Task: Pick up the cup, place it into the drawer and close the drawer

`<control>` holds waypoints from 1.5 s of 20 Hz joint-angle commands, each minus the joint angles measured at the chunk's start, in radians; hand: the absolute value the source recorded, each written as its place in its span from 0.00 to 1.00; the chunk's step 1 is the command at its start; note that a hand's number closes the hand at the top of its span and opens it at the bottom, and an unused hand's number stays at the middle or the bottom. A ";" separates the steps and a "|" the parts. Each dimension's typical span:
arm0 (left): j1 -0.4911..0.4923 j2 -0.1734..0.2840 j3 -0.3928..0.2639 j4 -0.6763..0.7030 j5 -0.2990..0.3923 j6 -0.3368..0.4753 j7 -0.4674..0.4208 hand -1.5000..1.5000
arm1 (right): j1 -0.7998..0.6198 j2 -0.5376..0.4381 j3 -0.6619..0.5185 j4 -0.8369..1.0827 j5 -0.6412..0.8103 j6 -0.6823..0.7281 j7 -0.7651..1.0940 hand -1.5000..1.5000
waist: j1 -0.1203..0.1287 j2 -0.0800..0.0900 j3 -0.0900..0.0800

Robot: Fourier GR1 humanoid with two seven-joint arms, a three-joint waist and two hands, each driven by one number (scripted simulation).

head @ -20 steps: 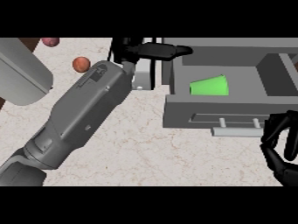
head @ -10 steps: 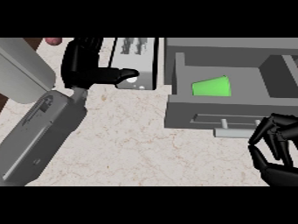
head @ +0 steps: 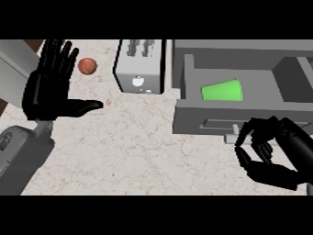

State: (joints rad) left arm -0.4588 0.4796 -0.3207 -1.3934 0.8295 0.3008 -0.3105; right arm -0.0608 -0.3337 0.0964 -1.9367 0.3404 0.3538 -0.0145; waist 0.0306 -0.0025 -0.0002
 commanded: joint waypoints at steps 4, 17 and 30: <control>0.214 0.068 0.060 -0.096 0.015 -0.120 -0.052 0.00 | -0.073 -0.022 0.096 0.265 0.283 -0.115 -0.161 1.00 | -0.003 0.004 0.001; 0.308 0.044 0.195 -0.051 -0.022 -0.282 -0.073 0.00 | -0.332 0.080 0.110 0.814 0.478 -0.233 -0.248 0.00 | -0.021 0.005 0.000; 0.392 0.057 0.292 -0.003 -0.023 -0.475 -0.086 0.00 | -0.744 0.124 -0.088 1.464 0.436 -0.323 -0.457 0.00 | 0.005 0.016 0.001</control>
State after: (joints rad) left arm -0.0773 0.5501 -0.0434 -1.4594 0.8189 -0.1055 -0.3551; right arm -0.6821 -0.2072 0.0628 -0.6354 0.7944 0.0128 -0.4537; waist 0.0324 0.0025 -0.0015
